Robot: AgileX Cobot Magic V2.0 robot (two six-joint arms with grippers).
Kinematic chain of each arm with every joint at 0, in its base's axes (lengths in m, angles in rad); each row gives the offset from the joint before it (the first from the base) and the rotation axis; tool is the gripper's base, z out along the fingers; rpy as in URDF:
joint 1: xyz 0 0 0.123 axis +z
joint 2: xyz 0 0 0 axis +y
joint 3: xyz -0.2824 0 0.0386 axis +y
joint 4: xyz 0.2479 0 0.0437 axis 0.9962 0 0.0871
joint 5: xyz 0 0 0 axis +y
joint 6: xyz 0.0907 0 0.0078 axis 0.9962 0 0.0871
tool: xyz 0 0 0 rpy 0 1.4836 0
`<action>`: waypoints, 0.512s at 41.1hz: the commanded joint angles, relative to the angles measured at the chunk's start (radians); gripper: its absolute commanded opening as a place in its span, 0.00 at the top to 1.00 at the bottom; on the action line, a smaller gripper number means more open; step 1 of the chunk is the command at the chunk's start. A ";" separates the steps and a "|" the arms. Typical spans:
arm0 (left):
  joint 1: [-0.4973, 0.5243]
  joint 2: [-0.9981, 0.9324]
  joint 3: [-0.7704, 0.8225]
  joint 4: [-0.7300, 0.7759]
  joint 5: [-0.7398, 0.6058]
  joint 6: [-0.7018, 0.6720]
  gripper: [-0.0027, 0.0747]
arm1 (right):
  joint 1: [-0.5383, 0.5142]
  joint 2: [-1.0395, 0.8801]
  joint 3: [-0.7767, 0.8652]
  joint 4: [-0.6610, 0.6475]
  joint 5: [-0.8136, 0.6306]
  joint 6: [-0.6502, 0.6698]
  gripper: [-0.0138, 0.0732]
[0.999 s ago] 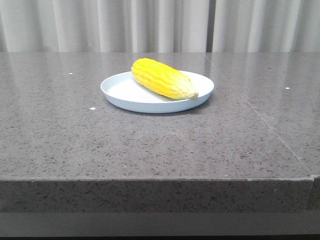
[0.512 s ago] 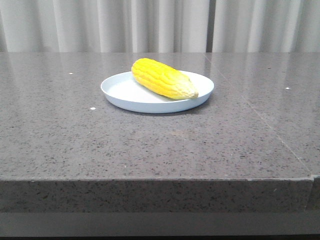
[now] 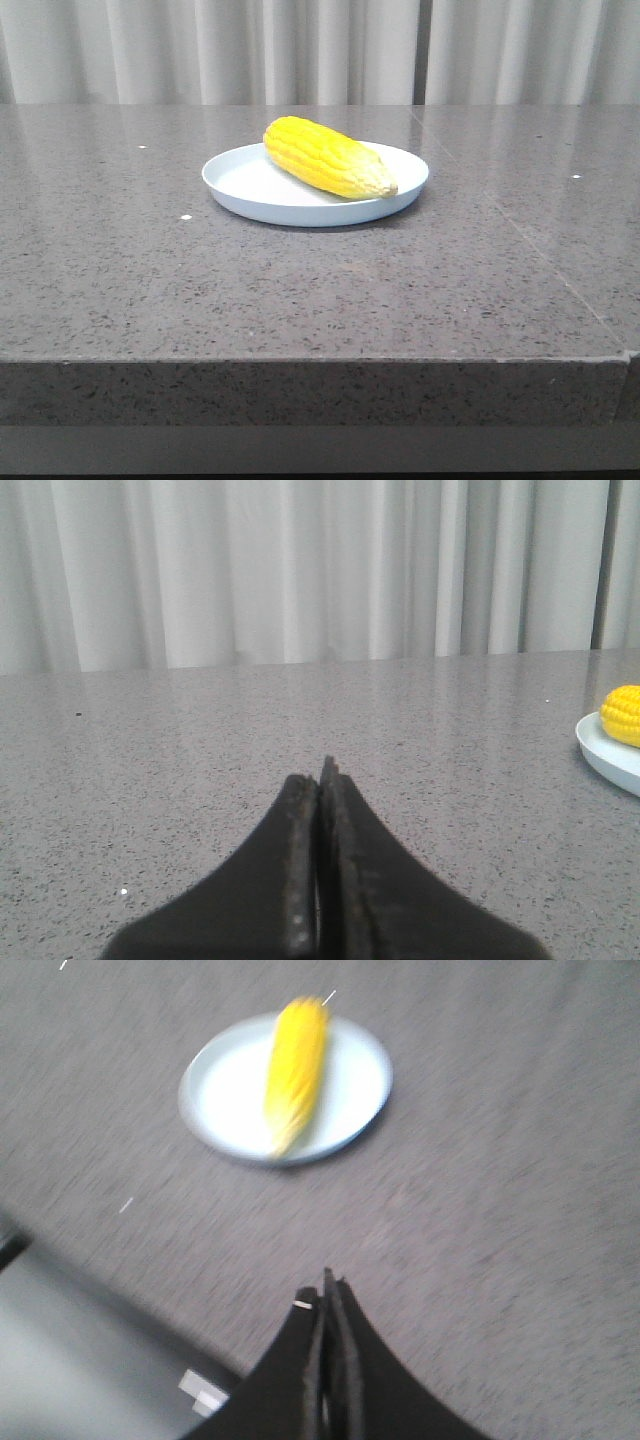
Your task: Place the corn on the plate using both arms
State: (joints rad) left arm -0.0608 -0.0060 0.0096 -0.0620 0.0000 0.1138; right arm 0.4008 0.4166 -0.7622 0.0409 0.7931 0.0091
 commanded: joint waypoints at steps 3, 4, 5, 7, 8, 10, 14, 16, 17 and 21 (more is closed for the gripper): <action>0.002 -0.015 0.021 -0.009 -0.079 -0.011 0.99 | -0.184 -0.122 0.170 -0.015 -0.335 -0.009 0.94; 0.002 -0.015 0.021 -0.009 -0.079 -0.011 0.99 | -0.218 -0.141 0.201 -0.015 -0.381 -0.009 0.94; 0.002 -0.015 0.021 -0.009 -0.079 -0.011 0.99 | -0.241 -0.167 0.243 -0.015 -0.413 -0.009 0.94; 0.002 -0.015 0.021 -0.009 -0.079 -0.011 0.99 | -0.291 -0.213 0.315 -0.015 -0.480 -0.009 0.94; 0.002 -0.015 0.021 -0.009 -0.079 -0.011 0.99 | -0.315 -0.240 0.356 -0.015 -0.517 -0.009 0.94; 0.002 -0.015 0.021 -0.009 -0.079 -0.011 0.99 | -0.347 -0.284 0.427 -0.015 -0.581 -0.009 0.94; 0.002 -0.015 0.021 -0.009 -0.079 -0.011 0.99 | -0.380 -0.362 0.560 -0.015 -0.693 -0.009 0.94; 0.002 -0.015 0.021 -0.009 -0.079 -0.011 0.99 | -0.391 -0.395 0.617 -0.015 -0.736 -0.009 0.94; 0.002 -0.015 0.021 -0.009 -0.079 -0.011 0.99 | -0.396 -0.411 0.646 -0.015 -0.757 -0.009 0.94; 0.002 -0.015 0.021 -0.009 -0.079 -0.011 0.99 | -0.412 -0.445 0.731 -0.015 -0.807 -0.009 0.94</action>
State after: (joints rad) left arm -0.0608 -0.0060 0.0096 -0.0620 0.0000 0.1130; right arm 0.0043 -0.0066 -0.0487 0.0372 0.1223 0.0091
